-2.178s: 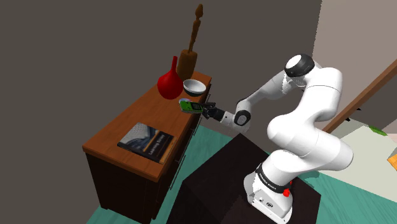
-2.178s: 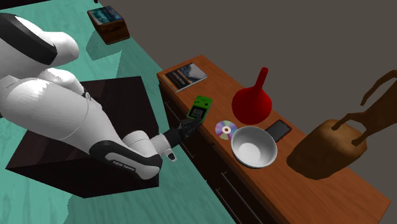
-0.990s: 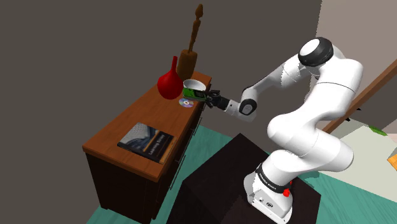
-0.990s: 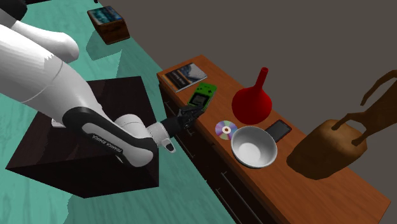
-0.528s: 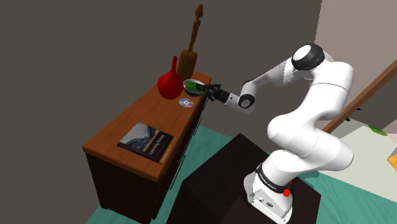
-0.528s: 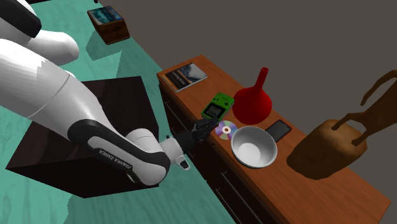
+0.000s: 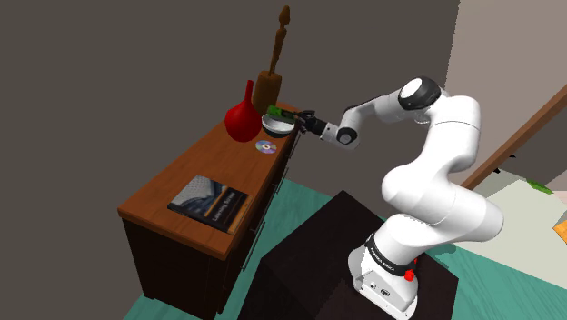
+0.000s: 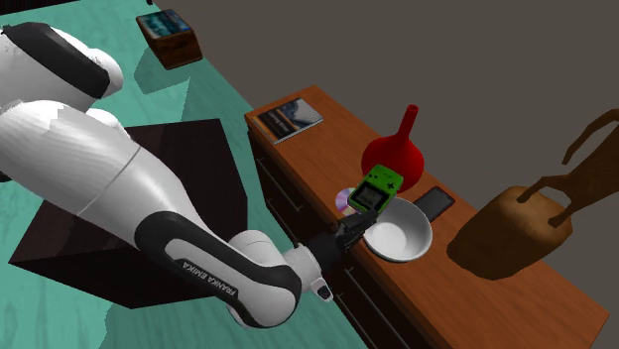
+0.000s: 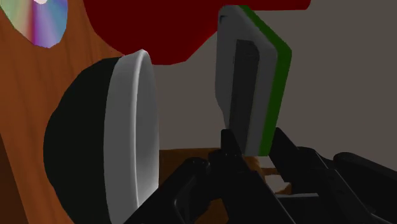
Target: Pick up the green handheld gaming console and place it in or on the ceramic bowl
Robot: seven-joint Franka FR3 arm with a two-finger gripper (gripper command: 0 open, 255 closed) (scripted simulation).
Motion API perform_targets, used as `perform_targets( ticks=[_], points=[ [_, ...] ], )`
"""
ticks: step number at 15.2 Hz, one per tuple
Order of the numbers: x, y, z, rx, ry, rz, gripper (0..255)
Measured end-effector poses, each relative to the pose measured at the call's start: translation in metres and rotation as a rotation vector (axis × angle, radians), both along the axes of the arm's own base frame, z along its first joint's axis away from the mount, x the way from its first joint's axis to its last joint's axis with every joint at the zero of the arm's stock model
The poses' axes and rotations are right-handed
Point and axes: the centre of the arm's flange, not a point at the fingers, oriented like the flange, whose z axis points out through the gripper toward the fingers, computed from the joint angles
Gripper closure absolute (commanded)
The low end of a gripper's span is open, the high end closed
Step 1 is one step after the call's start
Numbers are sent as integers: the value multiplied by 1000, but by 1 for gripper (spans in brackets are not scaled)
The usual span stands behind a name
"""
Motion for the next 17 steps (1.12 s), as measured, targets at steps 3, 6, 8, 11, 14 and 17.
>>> perform_targets(
  ticks=[3,6,8,11,14,17],
  points=[
    [12,-18,-5,0,1,0,255],
    [14,-21,-20,1,1,0,255],
    [13,-22,-30,1,1,0,255],
    [13,-22,-46,1,1,0,255],
    [15,-24,-52,3,-27,7,255],
    [15,-23,-53,4,-37,10,255]
  ],
)
